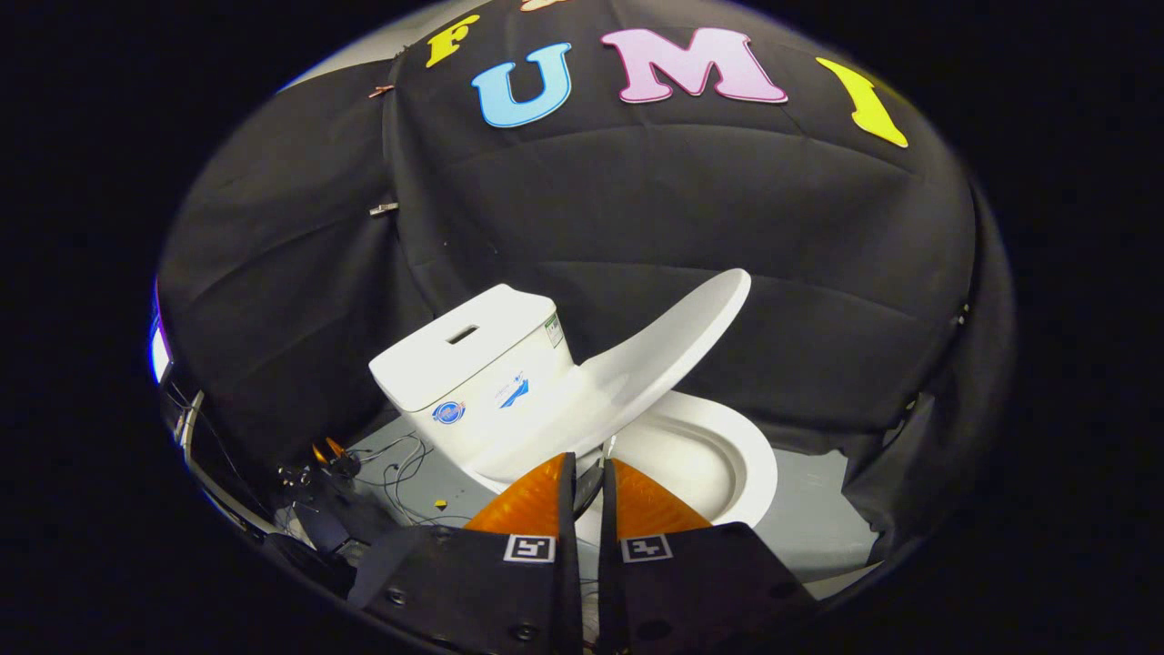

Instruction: Open the toilet lid.

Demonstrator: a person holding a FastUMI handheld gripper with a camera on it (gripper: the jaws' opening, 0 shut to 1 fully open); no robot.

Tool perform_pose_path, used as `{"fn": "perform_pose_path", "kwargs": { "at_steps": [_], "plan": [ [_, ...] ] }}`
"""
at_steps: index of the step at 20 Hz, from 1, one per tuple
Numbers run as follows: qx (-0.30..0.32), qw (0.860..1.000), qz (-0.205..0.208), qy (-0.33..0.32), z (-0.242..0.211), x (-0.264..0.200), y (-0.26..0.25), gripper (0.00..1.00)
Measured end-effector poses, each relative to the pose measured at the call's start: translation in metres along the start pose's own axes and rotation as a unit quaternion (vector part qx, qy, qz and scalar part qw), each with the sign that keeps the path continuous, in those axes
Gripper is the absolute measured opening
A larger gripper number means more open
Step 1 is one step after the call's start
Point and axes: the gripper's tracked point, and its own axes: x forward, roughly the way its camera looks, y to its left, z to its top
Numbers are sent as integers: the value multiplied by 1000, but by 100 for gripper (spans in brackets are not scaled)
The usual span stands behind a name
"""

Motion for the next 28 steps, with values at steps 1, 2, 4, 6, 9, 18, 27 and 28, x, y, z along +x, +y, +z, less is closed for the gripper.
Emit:
{"fn": "perform_pose_path", "kwargs": {
  "at_steps": [1,2,4,6,9,18,27,28],
  "plan": [
    [-12,1000,-6,-6,2,0,4,12],
    [-27,999,-12,-13,6,1,8,12],
    [-59,997,-29,-29,15,2,14,12],
    [-84,994,-43,-47,25,2,22,12],
    [-83,993,-53,-59,37,3,36,12],
    [-53,993,-39,-100,63,11,76,12],
    [-70,987,27,-145,96,28,135,12],
    [-70,986,33,-147,100,31,143,12]
  ]
}}
